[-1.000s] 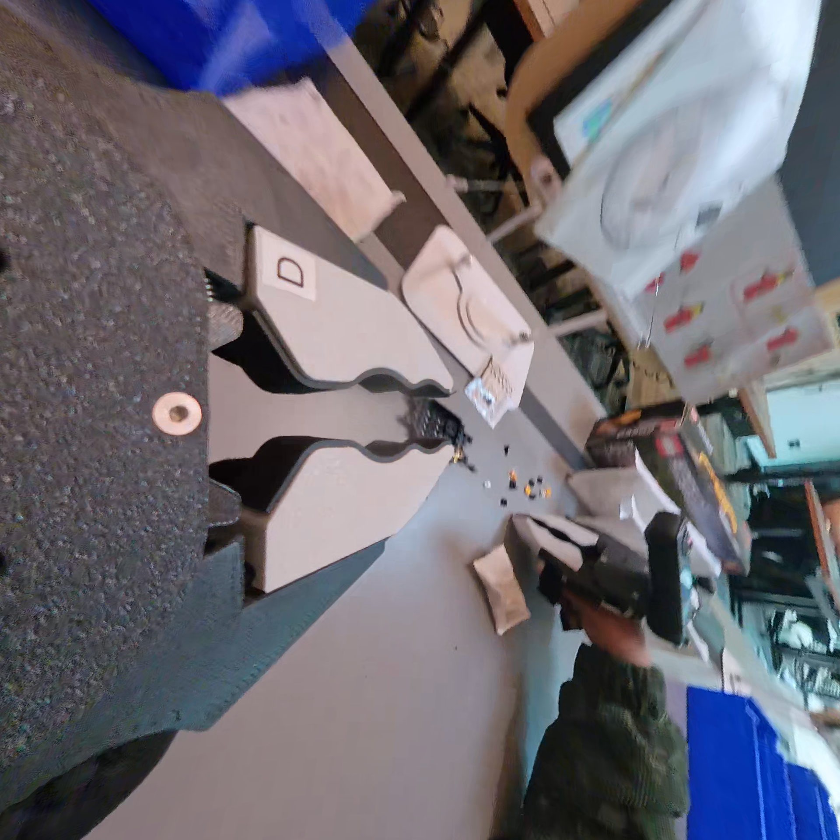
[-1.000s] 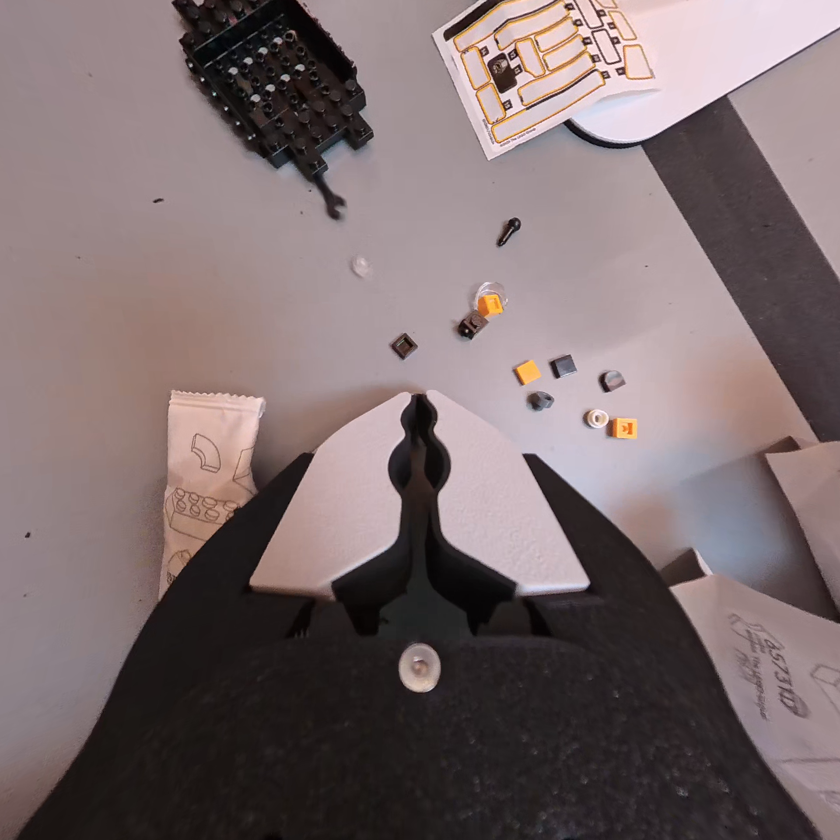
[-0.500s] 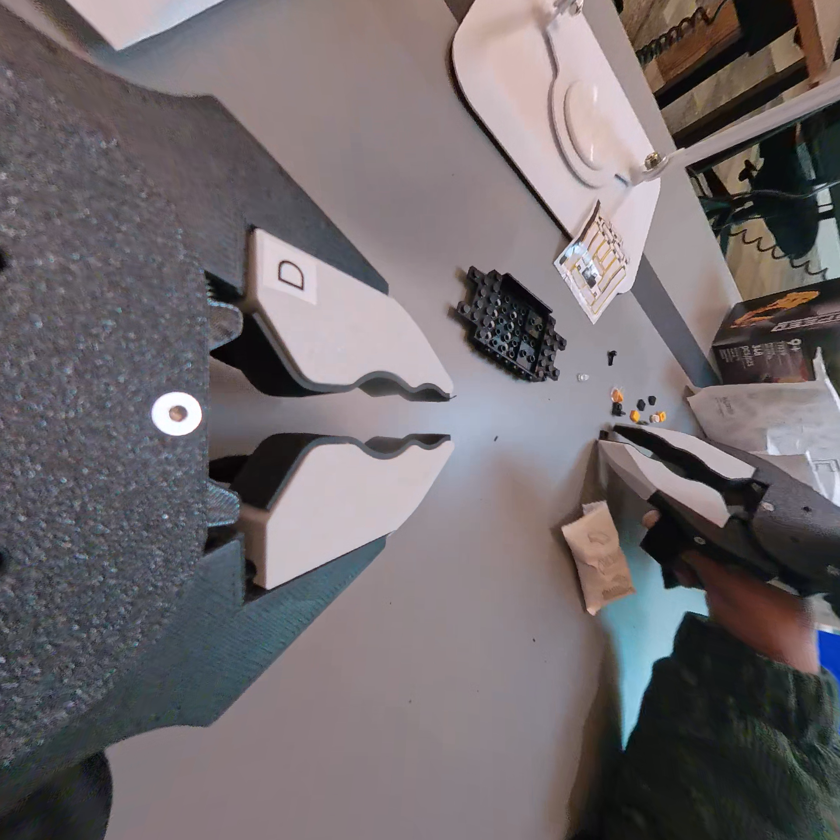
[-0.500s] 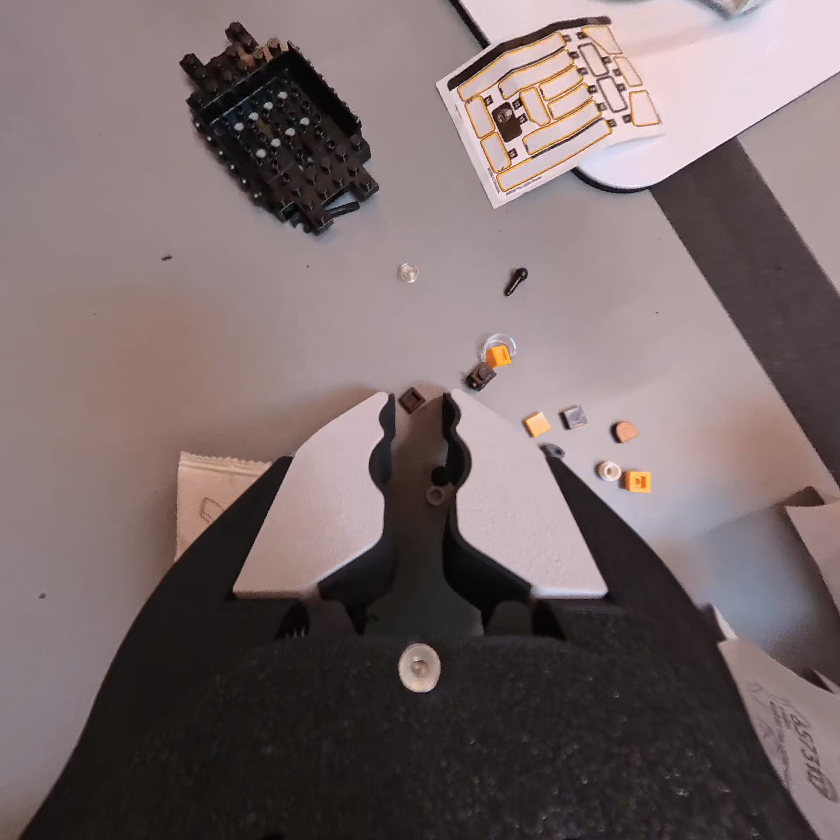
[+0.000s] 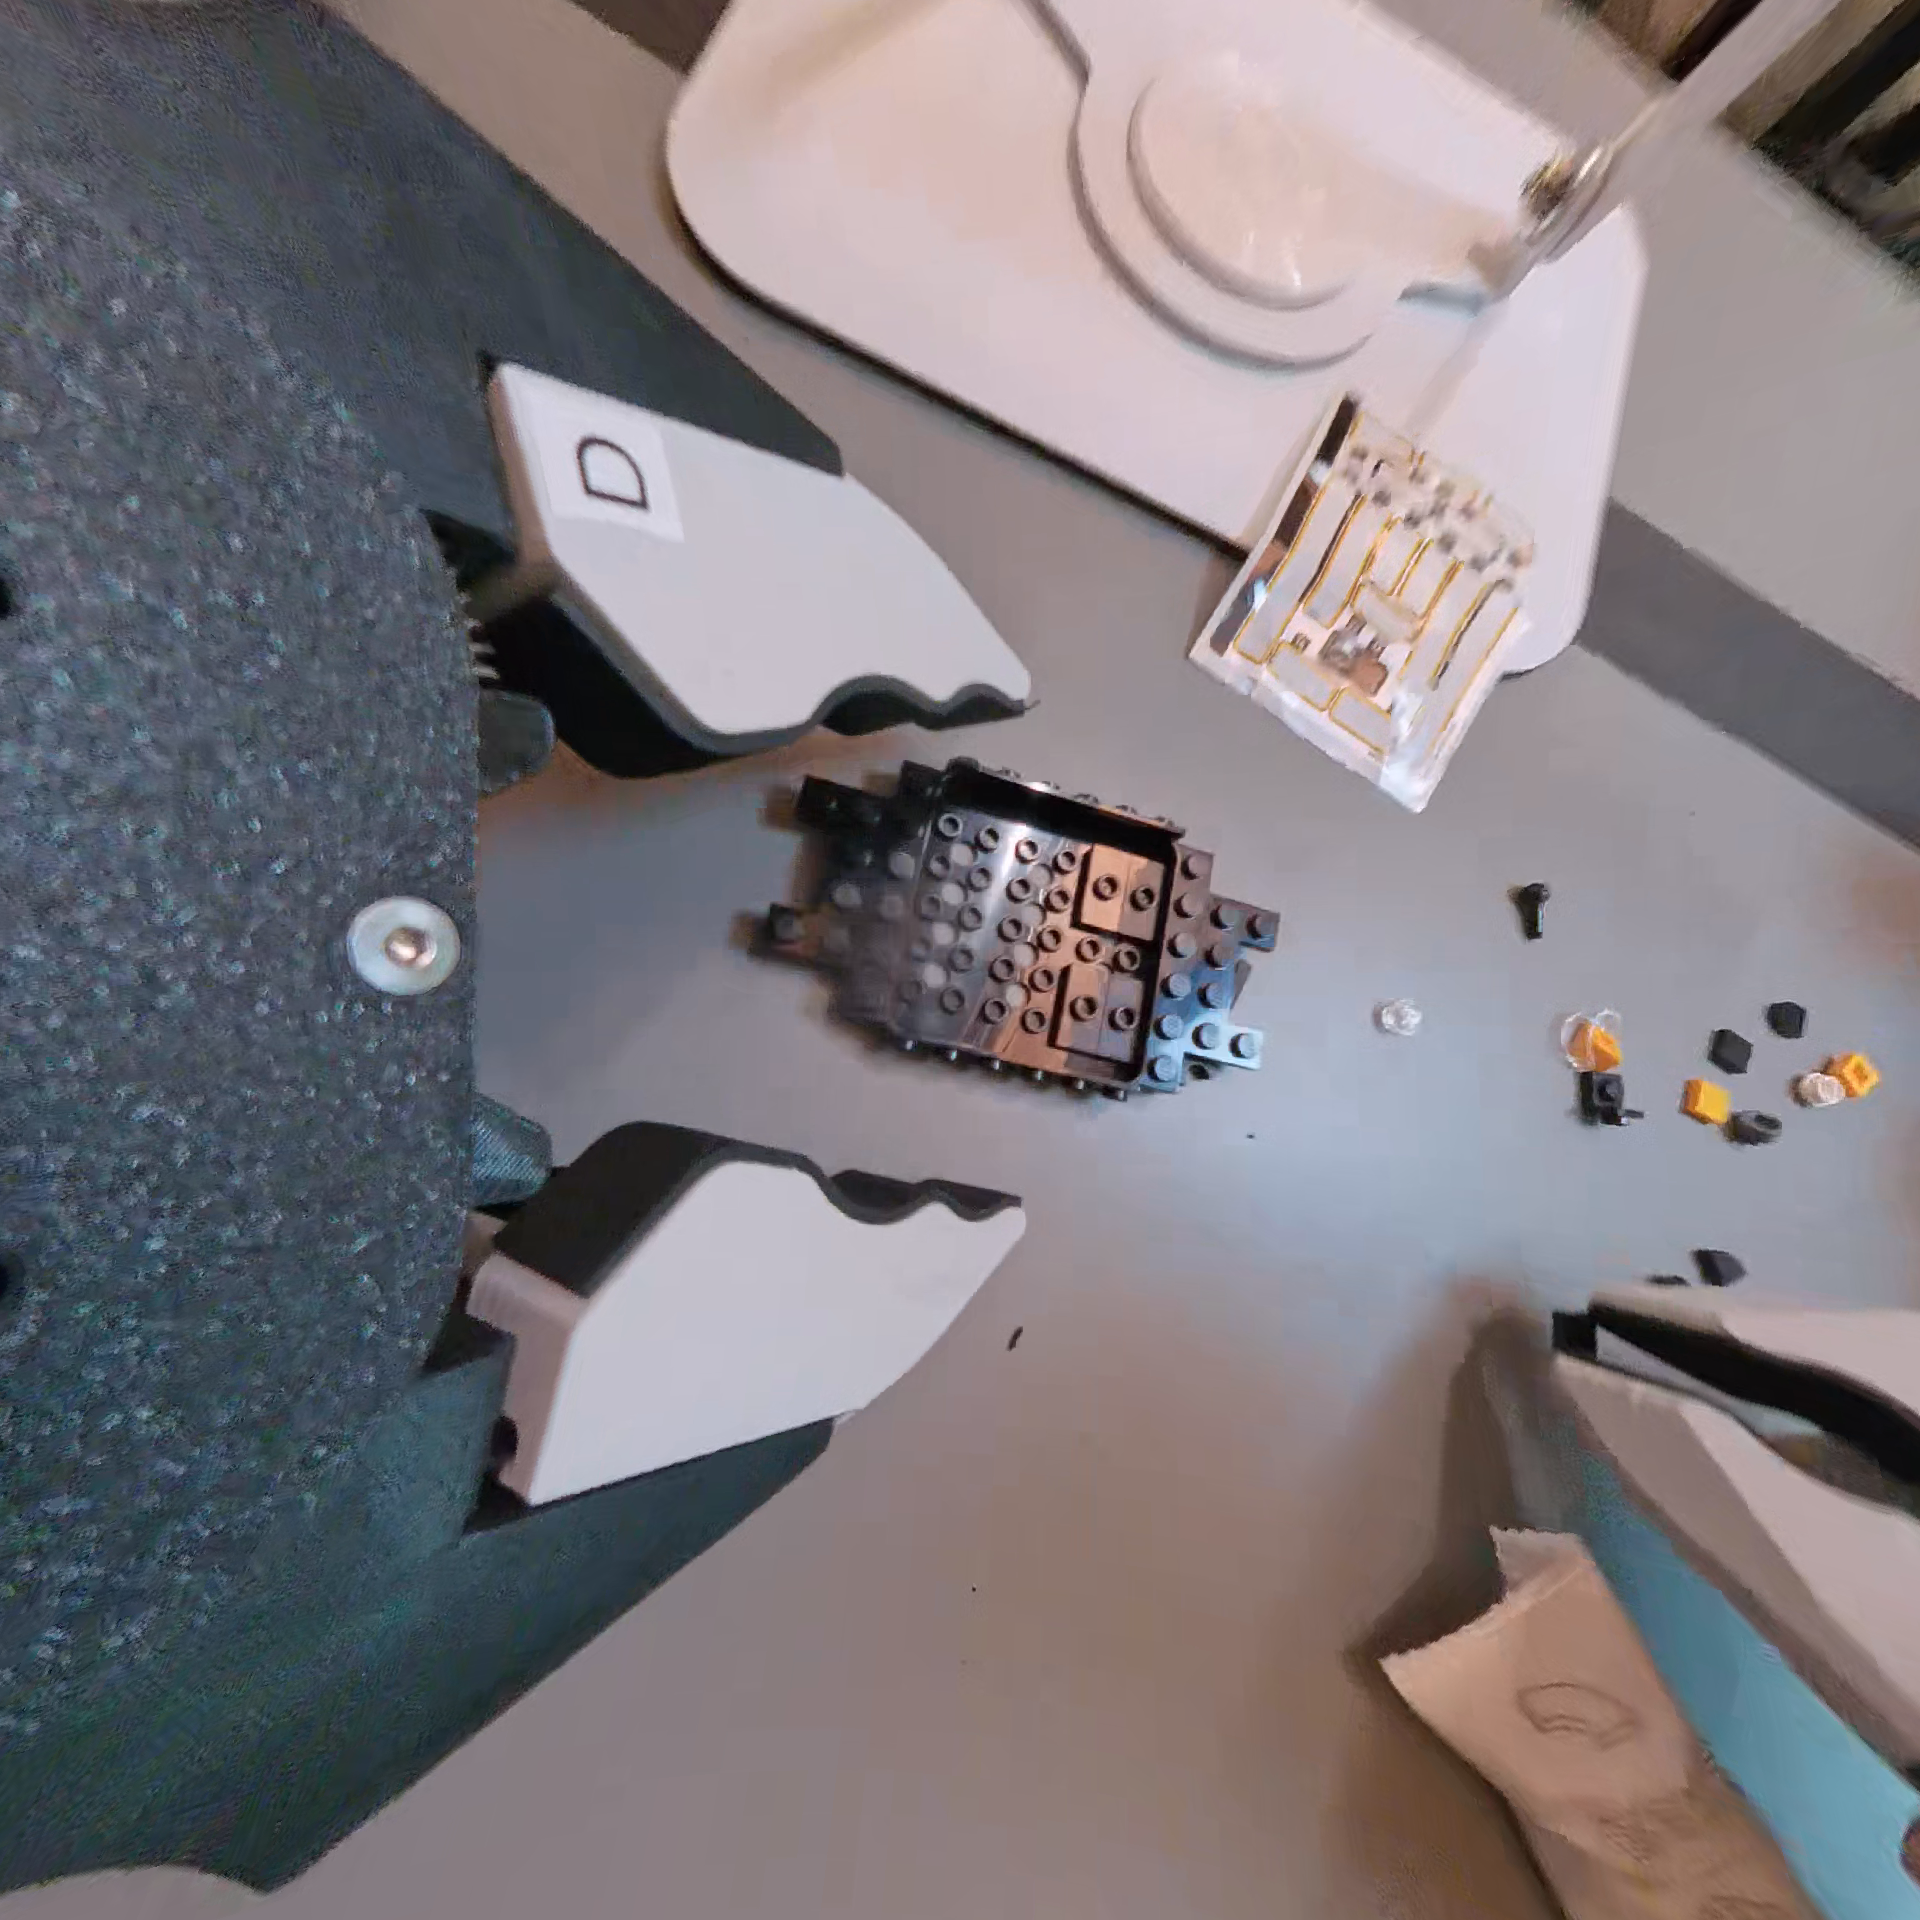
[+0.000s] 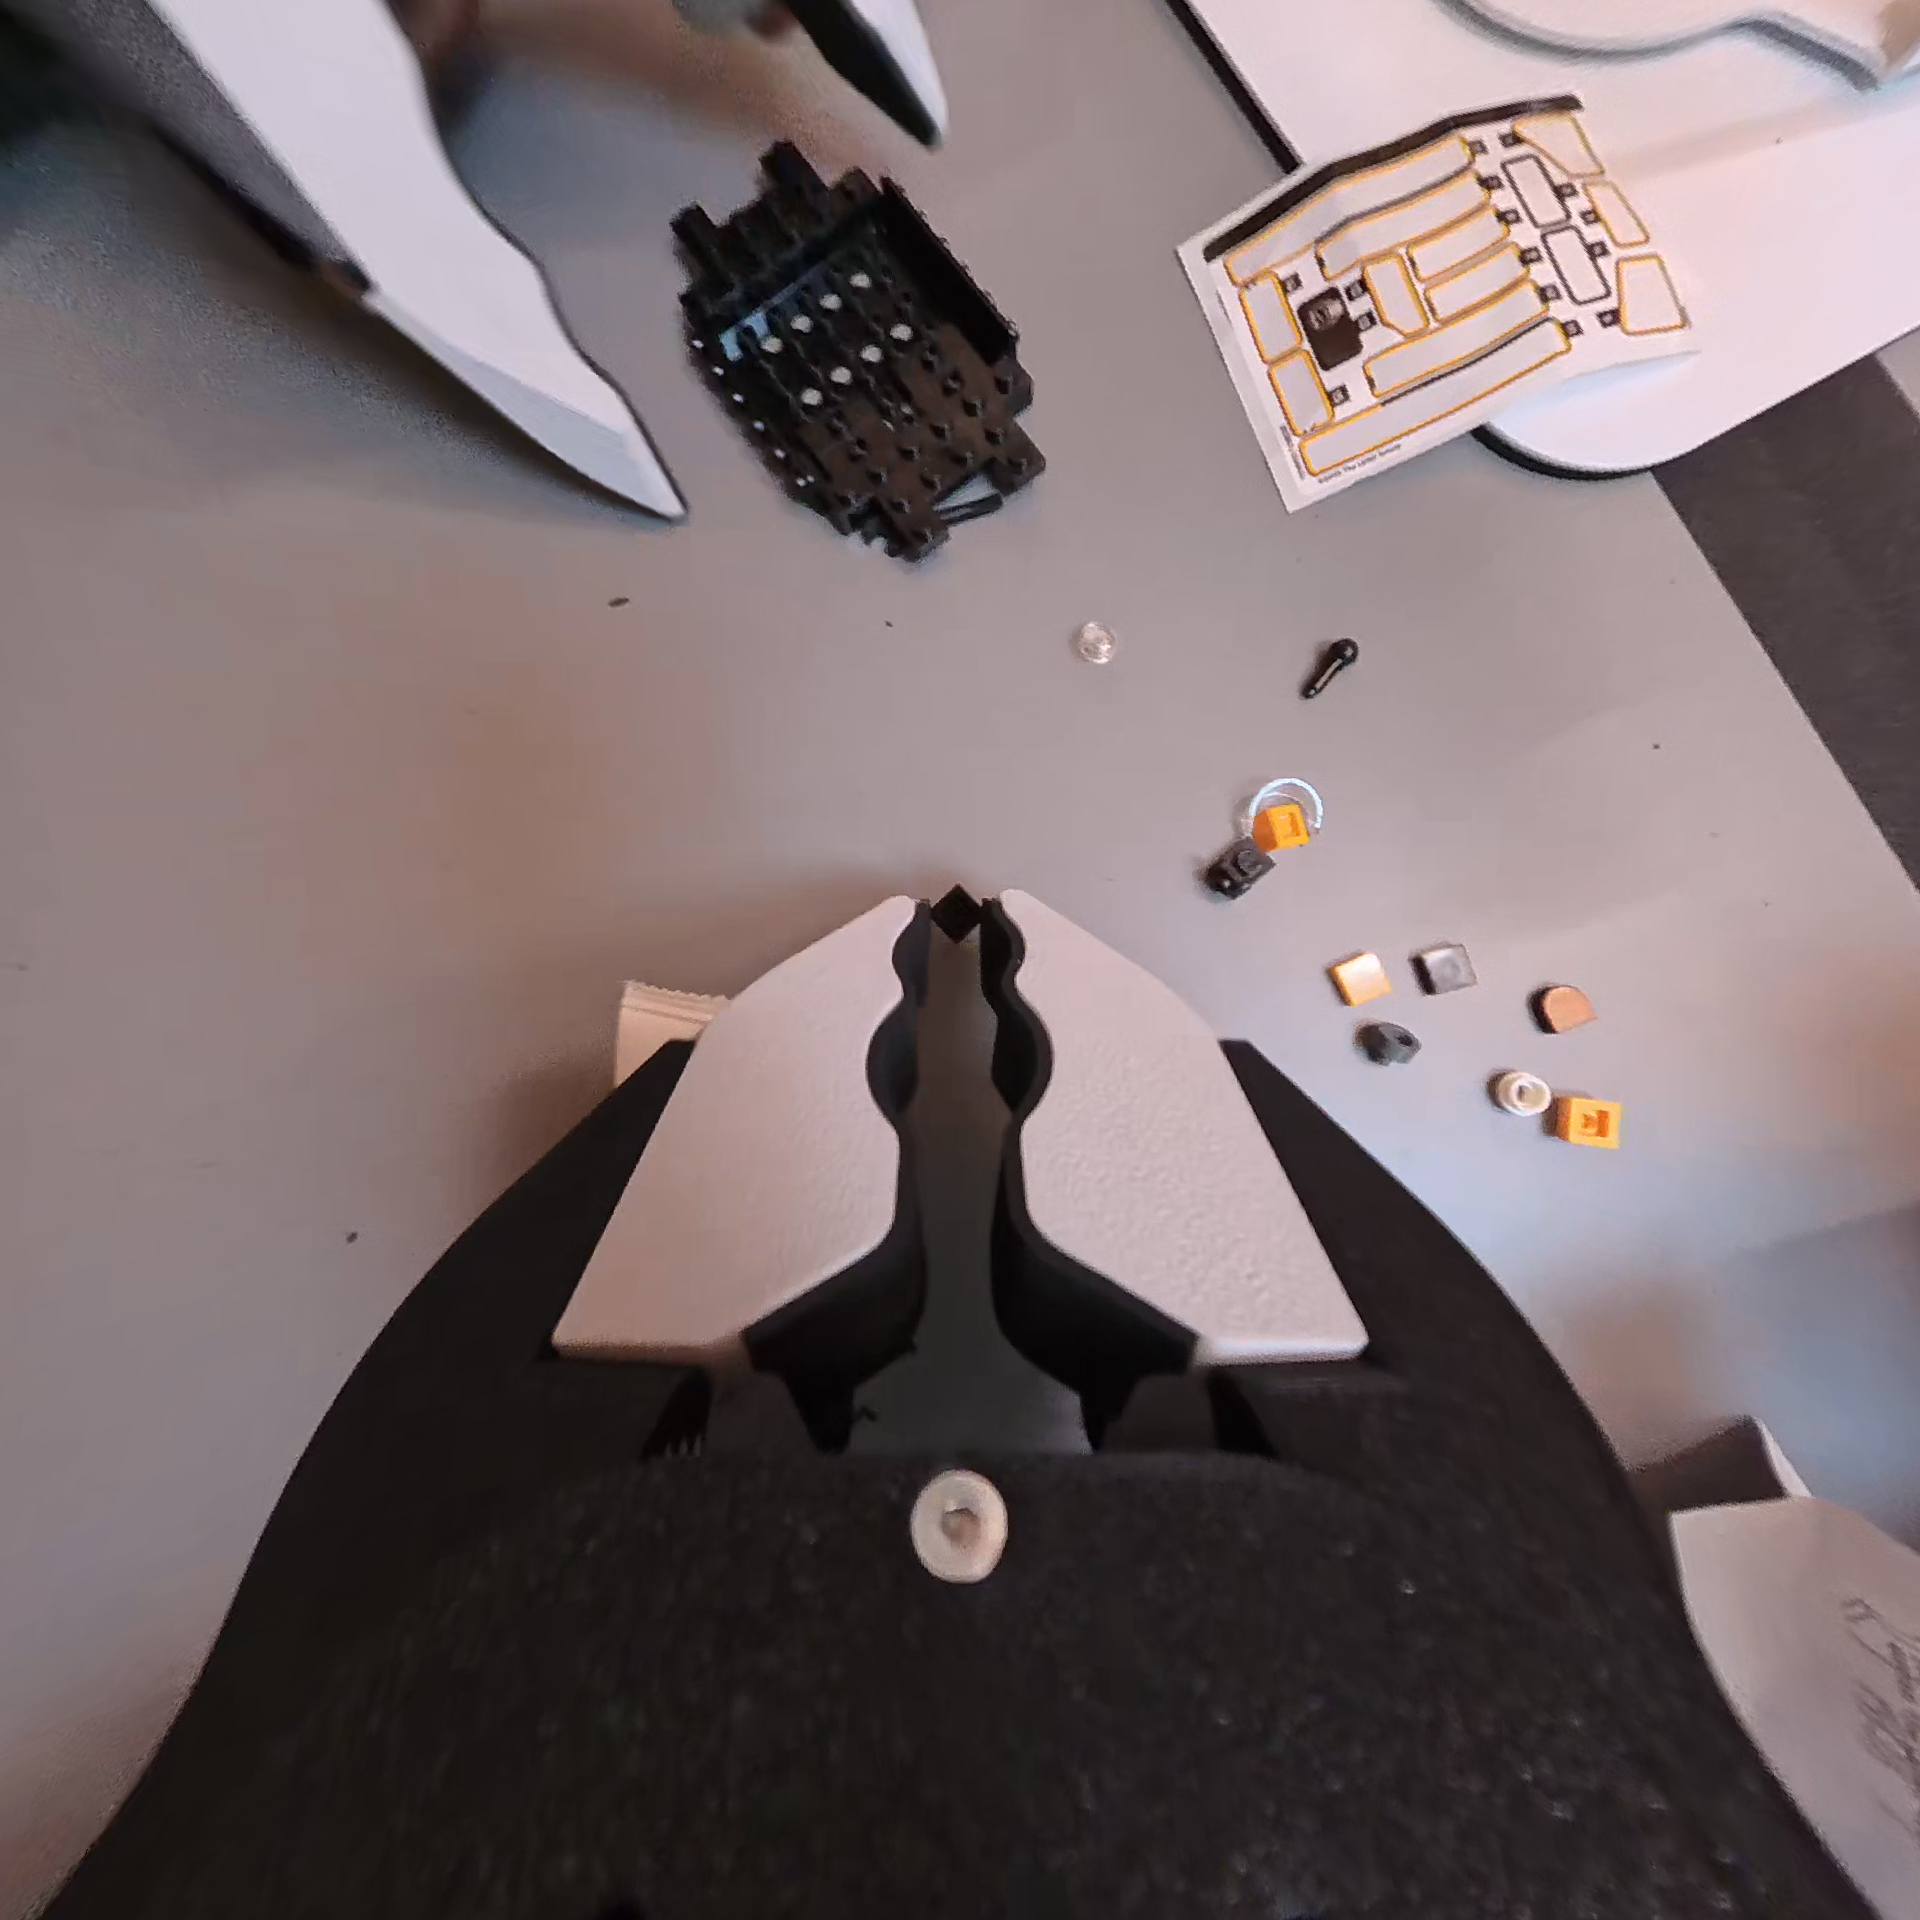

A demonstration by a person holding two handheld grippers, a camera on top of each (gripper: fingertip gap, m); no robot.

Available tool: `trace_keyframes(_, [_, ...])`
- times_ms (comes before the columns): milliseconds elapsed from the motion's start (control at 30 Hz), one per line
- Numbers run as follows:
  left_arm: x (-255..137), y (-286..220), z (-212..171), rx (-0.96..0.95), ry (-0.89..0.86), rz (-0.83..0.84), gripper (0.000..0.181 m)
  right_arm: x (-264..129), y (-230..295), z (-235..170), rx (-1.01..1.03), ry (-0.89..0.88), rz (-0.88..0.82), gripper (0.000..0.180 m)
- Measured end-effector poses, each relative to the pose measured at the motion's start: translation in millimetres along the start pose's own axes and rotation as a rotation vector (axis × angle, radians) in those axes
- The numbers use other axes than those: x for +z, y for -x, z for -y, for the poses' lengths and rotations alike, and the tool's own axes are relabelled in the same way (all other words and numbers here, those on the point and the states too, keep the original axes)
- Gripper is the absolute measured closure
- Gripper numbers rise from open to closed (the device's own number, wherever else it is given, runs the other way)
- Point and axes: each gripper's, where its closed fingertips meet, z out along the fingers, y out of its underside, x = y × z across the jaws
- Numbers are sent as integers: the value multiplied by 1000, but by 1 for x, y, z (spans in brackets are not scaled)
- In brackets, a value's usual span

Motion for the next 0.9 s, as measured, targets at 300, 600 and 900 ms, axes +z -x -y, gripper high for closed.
trace_keyframes(300, [-46,-4,-44,-80,217,-145,126,-11,14,8,-13,-108,80,171])
trace_keyframes(600, [-109,-12,-63,-98,366,-167,115,-15,24,16,-51,-148,110,171])
trace_keyframes(900, [-55,-70,34,-139,-205,-341,152,-23,70,44,-284,-306,163,171])
